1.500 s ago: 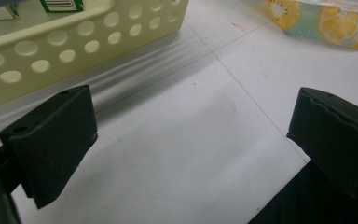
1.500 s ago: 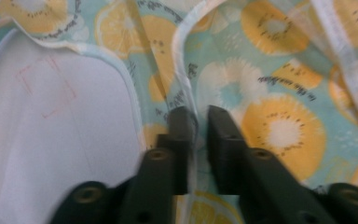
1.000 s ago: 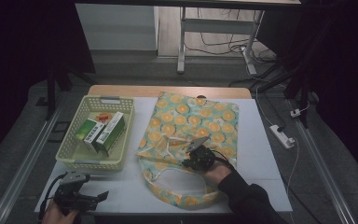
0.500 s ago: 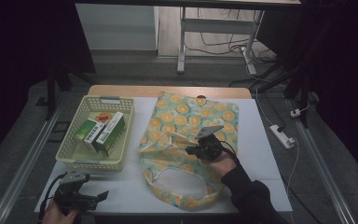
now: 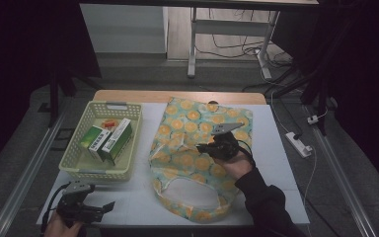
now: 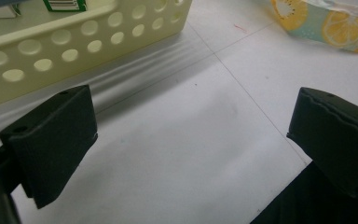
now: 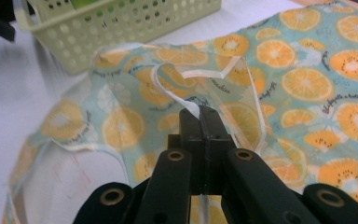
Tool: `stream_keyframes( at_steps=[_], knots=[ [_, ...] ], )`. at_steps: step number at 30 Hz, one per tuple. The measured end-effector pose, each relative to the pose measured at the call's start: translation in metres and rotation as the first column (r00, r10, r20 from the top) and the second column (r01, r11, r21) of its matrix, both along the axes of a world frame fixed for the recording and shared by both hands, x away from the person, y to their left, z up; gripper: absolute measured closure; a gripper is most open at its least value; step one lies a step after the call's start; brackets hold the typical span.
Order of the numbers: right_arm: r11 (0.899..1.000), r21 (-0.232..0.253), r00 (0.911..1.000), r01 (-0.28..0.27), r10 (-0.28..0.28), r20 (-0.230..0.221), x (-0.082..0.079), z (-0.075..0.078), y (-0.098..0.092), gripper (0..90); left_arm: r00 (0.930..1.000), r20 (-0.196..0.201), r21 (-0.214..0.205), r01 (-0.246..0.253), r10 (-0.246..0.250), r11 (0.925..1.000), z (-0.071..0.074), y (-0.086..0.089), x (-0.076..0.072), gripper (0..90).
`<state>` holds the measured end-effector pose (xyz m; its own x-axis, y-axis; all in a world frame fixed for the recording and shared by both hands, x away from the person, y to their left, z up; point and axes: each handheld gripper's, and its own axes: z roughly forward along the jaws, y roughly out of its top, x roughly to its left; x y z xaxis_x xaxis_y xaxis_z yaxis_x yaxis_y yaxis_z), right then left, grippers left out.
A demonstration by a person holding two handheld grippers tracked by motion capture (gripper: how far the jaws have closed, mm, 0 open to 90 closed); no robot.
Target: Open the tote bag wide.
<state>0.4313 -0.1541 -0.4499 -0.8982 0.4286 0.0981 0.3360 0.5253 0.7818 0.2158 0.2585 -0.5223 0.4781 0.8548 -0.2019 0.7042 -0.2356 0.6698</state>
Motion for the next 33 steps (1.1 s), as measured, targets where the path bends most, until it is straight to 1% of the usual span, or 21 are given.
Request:
stream_keyframes(
  at_steps=[4, 8, 11, 18, 33],
  knots=[
    [1.0, 0.013, 0.9999, 0.003, -0.003, 0.011, 0.001, 0.009, 0.0, 89.9, 1.0, -0.001, -0.003, -0.004, 0.004, 1.0, 0.0, 0.0, 0.0, 1.4],
    [0.999, 0.036, 0.9998, 0.012, -0.013, 0.013, 0.002, 0.018, -0.002, 89.9, 1.0, -0.002, -0.005, -0.006, 0.006, 1.0, 0.0, 0.0, 0.0, 1.3],
    [0.999, 0.047, 0.9999, 0.015, -0.015, 0.006, 0.003, 0.024, -0.001, 89.9, 1.0, -0.003, -0.005, -0.007, 0.007, 1.0, 0.0, 0.001, 0.0, 1.3],
    [0.998, 0.052, 0.9998, 0.018, -0.018, 0.006, 0.007, 0.032, 0.001, 89.9, 1.0, -0.004, -0.009, -0.007, 0.007, 0.9999, 0.0, 0.001, 0.0, 1.3],
    [0.996, 0.071, 0.9989, 0.046, -0.046, 0.005, 0.016, 0.05, 0.004, 89.9, 1.0, -0.005, -0.013, -0.008, 0.008, 0.9999, 0.0, 0.002, 0.0, 1.2]
  ],
)
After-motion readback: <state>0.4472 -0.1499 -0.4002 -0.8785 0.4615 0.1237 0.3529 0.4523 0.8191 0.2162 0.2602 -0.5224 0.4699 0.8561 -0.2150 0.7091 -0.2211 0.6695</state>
